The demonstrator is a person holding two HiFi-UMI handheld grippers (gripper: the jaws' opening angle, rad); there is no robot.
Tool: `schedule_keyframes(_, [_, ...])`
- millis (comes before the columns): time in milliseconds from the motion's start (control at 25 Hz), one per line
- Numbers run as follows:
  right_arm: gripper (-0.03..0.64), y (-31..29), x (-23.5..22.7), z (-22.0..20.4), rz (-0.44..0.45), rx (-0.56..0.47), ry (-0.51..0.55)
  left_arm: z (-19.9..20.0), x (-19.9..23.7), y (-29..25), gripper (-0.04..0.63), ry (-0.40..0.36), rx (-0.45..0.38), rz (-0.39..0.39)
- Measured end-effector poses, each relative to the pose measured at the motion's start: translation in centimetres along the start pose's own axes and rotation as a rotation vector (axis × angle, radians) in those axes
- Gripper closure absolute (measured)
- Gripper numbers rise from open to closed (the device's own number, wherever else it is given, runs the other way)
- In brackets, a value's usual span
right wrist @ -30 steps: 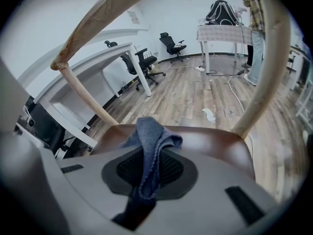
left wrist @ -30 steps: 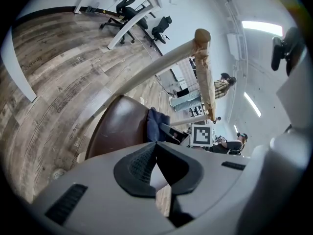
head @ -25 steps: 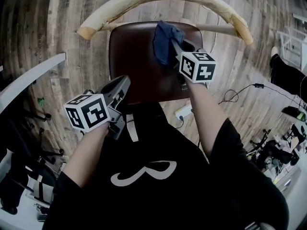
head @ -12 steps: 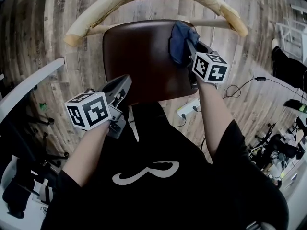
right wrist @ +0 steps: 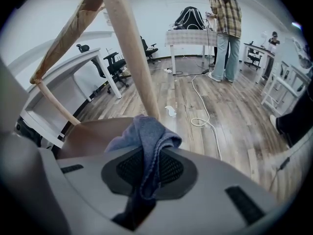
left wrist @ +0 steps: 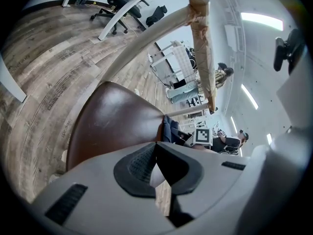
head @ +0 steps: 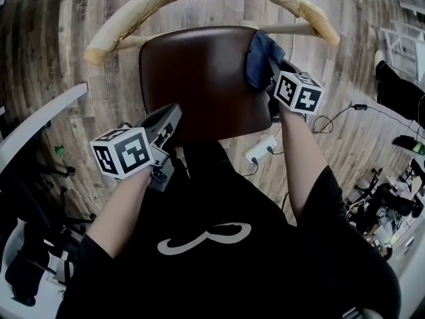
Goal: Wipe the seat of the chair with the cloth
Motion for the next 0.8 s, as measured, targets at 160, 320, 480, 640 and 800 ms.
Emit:
schedule_keyframes(160, [0.565, 0.5, 1.0, 0.7, 0.012, -0.026, 0.014, -0.4, 0.1, 0.6, 0.581, 0.004, -0.006, 0.001])
schedule_keyframes(320, [0.565, 1.1, 2.6, 1.8, 0.040, -0.065, 0.022, -0.5, 0.5, 1.5, 0.581, 0.009, -0.025, 0.004])
schedule_keyframes(480, [0.565, 2.3, 5.2, 2.9, 0.097, -0.112, 0.039, -0.7, 1.0, 2.8, 0.581, 0.017, -0.041, 0.009])
schedule_keyframes(640, [0.565, 3.3, 8.6, 3.4, 0.170, -0.158, 0.021, -1.1, 1.8, 4.0, 0.581, 0.025, -0.053, 0.007])
schedule_keyframes(800, [0.565, 3.9, 13.1, 2.6, 0.246, -0.171, 0.013, -1.6, 3.2, 6.3, 0.581, 0.076, -0.081, 0.010])
Point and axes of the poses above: the fingertips, and each gripper's own axes: y backward along the fingers, x to its left, z out of its top, the point moved 9 cm from there along y, backward along the fingers, and after that the axes turned 14 degrees about -x, right-handed, at the moved point
